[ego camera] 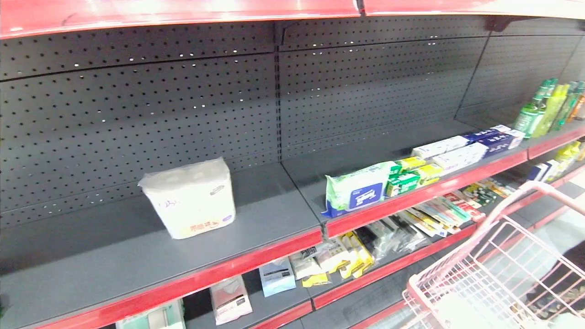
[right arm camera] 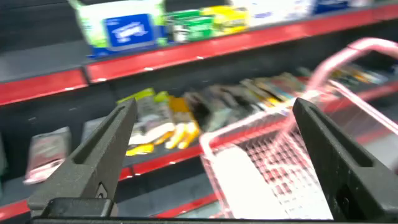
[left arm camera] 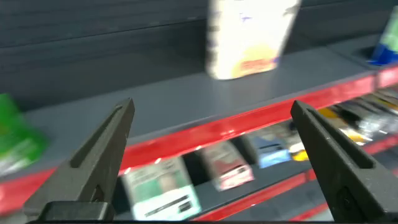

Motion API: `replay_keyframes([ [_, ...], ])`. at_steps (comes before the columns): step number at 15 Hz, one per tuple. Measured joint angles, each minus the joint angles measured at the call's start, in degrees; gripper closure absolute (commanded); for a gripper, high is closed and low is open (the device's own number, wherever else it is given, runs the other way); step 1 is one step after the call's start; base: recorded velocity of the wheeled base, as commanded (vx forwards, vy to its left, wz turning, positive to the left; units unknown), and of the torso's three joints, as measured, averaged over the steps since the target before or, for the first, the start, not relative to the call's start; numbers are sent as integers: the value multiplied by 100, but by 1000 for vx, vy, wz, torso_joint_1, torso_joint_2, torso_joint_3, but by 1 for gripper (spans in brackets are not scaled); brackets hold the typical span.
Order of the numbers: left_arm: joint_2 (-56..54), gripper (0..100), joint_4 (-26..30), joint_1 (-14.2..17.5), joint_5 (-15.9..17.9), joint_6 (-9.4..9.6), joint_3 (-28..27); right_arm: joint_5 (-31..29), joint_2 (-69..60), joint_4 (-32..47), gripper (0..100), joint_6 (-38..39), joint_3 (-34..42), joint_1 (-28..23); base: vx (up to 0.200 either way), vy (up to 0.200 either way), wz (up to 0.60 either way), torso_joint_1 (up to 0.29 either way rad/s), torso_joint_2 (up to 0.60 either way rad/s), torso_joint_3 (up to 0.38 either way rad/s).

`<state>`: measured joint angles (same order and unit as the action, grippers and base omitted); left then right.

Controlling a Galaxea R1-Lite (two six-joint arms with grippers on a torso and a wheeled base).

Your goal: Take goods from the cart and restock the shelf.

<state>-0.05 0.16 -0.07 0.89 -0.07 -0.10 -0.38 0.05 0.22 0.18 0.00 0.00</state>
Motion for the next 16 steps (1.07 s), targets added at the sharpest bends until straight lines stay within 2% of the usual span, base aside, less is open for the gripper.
replay_keyframes([
  [9, 0, 0, 2, -2, -2, 0, 0, 11, 0, -6, 0, 0, 0, 0, 0, 0, -600, 1, 1, 2],
  [16, -2, 0, 0, -2, 0, 0, 0, 73, 63, -6, 0, -32, 0, 24, 0, 0, 0, 0, 0, 0],
])
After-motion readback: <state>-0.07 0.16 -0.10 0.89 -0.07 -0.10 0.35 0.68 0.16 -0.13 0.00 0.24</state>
